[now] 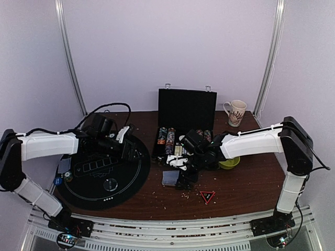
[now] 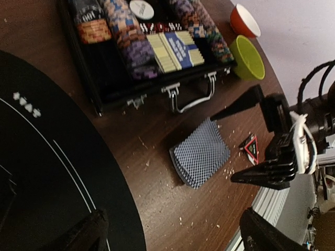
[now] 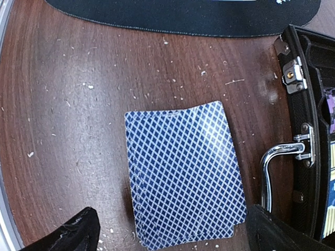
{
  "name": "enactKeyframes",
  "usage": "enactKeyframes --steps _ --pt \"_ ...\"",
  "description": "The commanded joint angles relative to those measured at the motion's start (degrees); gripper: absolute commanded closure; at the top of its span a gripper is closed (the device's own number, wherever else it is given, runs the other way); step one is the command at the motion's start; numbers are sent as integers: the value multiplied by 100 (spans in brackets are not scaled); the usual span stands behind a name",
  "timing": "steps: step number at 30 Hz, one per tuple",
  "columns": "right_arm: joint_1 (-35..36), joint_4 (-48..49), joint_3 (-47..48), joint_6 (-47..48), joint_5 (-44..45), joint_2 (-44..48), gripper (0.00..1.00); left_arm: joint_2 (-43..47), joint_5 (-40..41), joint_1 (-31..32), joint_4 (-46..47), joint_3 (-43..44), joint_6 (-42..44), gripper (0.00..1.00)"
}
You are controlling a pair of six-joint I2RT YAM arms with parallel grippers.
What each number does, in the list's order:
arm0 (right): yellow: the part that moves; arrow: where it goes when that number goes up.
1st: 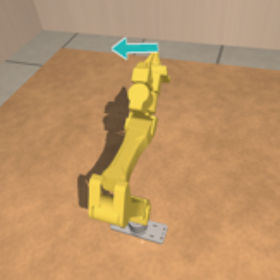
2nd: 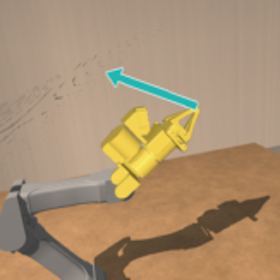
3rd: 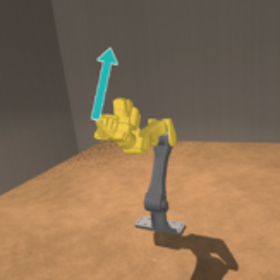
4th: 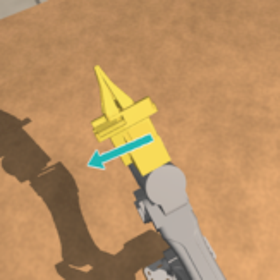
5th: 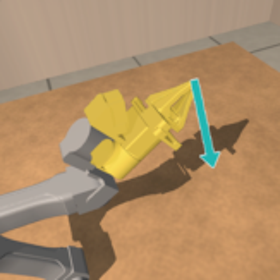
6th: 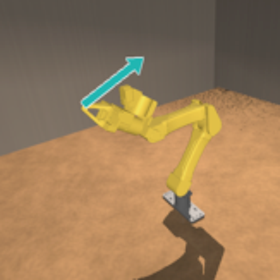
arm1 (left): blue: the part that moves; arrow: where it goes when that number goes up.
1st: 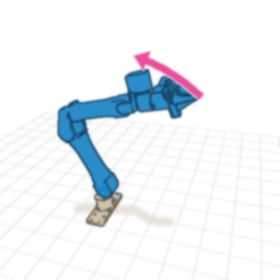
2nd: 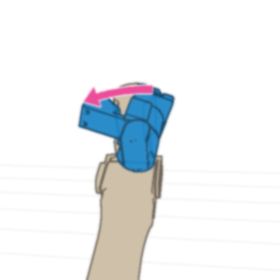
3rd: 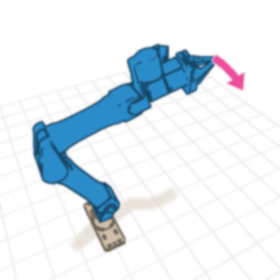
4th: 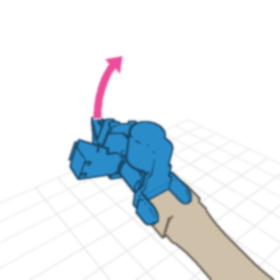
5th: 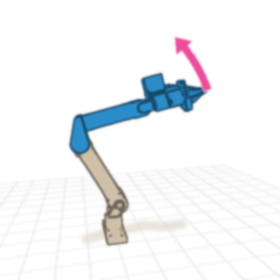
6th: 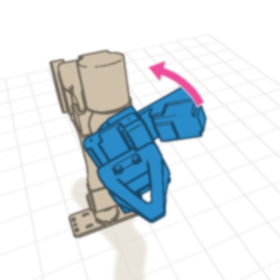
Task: Distribute texas hold em gaming equipment
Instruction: Hold the face-down deck piles at the center of the board.
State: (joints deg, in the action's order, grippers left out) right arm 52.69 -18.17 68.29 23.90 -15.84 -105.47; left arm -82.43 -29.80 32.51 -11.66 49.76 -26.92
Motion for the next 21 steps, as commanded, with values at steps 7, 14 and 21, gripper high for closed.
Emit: enactKeyframes --steps 7,14,21 --pt "-21 -178 250 393 102 -194 0 -1317 -966 190 208 154 118 28" --pt "-117 -425 594 591 -61 -574 0 -1568 -952 256 291 446 130 33" --pt "-129 -747 789 565 -147 -903 8 -1587 -1004 264 464 385 -1 37"
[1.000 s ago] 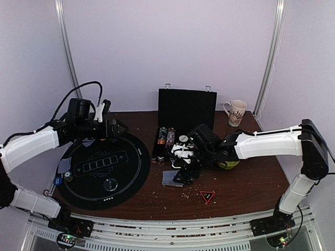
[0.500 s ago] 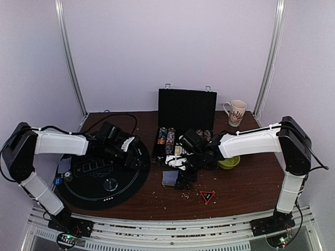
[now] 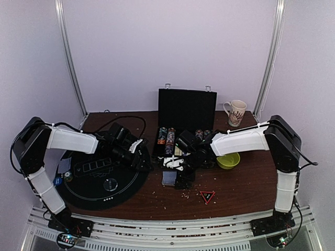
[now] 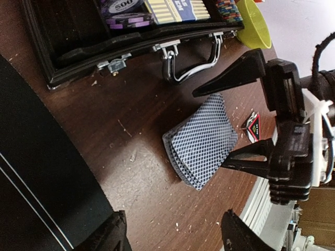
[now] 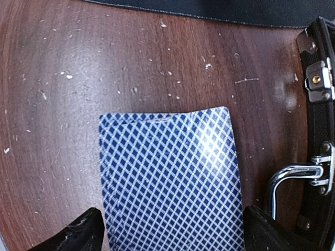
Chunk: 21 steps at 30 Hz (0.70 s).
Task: Distribute texas hold em gaming equipment
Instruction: Hold the face-down deck piles at the center of the board.
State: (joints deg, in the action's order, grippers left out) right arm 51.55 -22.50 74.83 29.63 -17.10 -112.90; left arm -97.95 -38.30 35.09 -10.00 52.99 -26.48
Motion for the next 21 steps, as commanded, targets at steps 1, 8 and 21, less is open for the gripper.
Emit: enactKeyframes --steps 1,8,21 --pt "-22 -306 114 -13 55 -178 10 -45 -147 3 297 62 -48 38" --pt "-19 -175 77 -68 -32 -244 14 -240 -168 10 325 115 -87 41" --pt "-6 595 -513 -509 -28 -65 32 -1195 -453 442 1169 319 -668 56"
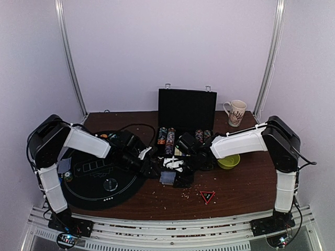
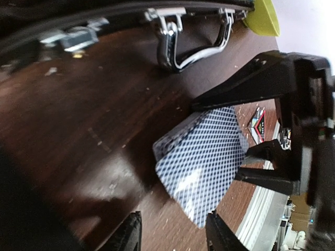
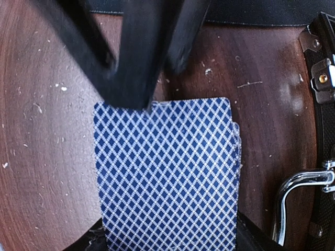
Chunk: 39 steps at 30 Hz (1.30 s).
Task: Distribute texas hold em gaming equipment
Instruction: Hold the face-down deck piles at the center of the board, then pick up the poker card from the face-down deck piles.
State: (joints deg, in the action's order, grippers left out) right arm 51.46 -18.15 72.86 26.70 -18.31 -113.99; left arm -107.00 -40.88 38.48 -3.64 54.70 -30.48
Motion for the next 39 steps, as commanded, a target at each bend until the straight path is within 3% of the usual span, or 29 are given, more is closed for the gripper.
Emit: enactKeyframes --steps 1,9,13,18,29,39 --pt "2 233 -382 -254 103 77 32 -367 -214 102 617 163 -322 57" --pt "39 515 -656 -408 121 192 33 -777 -281 114 723 540 -422 59" --pt "49 628 -706 -460 208 234 33 -884 -272 169 419 743 -270 71" --pt "53 658 -787 -452 340 288 32 -674 -2 176 36 758 -15 97" --pt "55 559 -852 -455 380 316 32 -295 236 -65 -257 618 280 100" --pt "39 506 -852 -417 390 298 31 193 -422 -153 -394 630 904 100"
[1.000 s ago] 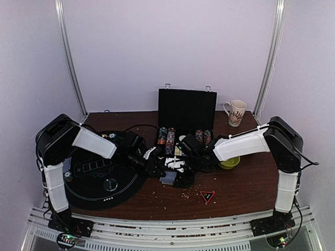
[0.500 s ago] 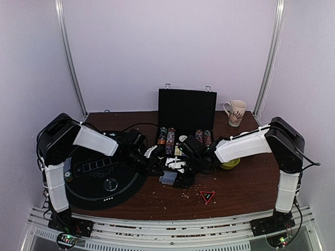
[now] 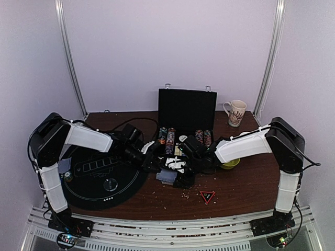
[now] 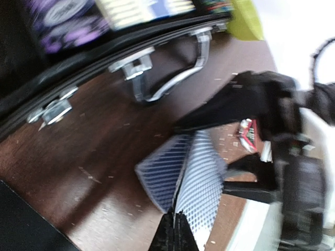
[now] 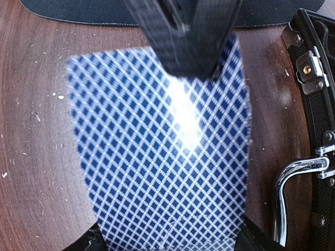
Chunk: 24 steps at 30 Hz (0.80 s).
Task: Distribute texas hold em gaming equipment
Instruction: Pick up the poker card from the face-down deck piles.
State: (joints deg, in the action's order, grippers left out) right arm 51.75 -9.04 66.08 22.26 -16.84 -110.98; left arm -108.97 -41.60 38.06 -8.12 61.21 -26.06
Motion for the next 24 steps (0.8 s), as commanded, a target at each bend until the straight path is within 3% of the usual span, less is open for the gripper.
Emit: enactKeyframes --steps 1,13,18,24 --pt "11 -406 -175 36 234 -3 31 428 -419 -138 48 -28 529 100" --pt "15 -445 -110 48 238 -11 31 -209 -378 -177 245 37 488 100" --pt "15 -476 -135 68 251 15 30 -30 -268 -198 280 -23 572 100" --pt "16 -459 -123 42 250 -20 30 -157 -444 -219 446 -117 496 87"
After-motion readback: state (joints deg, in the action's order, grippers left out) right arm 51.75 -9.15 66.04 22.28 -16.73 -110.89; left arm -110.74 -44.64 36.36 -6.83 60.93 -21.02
